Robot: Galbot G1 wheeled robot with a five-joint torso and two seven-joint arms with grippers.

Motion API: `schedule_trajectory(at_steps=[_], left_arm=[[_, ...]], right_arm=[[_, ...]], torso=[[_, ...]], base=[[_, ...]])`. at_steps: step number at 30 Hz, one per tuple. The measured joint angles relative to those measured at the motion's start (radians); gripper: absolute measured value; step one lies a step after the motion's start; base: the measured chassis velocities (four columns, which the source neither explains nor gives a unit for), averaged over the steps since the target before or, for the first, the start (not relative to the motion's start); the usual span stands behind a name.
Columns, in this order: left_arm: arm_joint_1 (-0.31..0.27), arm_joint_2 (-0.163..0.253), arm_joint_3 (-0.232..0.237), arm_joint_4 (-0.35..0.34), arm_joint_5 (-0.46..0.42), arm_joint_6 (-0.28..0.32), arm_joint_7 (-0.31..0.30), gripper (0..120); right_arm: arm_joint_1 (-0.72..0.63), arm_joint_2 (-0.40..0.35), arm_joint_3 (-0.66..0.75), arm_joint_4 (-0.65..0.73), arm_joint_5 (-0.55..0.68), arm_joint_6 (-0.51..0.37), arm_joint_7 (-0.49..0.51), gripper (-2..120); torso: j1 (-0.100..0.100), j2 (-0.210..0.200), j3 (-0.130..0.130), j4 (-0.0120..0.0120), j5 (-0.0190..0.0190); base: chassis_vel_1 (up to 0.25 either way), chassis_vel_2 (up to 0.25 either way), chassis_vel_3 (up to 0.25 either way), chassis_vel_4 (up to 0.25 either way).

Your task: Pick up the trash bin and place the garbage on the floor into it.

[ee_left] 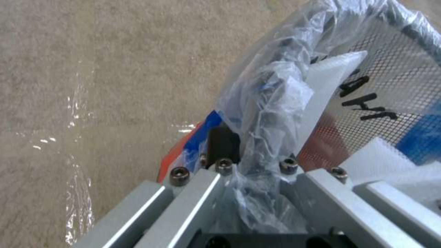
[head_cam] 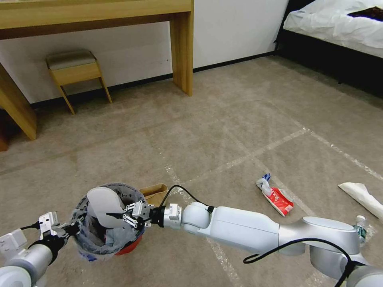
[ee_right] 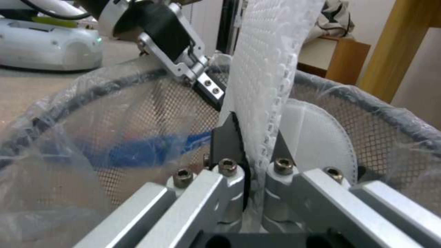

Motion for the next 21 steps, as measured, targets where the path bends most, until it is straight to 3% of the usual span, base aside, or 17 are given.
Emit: schedule_trajectory(at_steps=[21], left_arm=[[-0.015,0.002,0.009,0.021,0.007,-0.001,-0.006,1]], right_arm=[[-0.019,-0.018,0.001,0.002,-0.015,0.007,-0.002,0]], torso=[[0.000,0.000,0.000,0.0000,-0.0001]], base=[[0.000,0.000,0.000,0.000]])
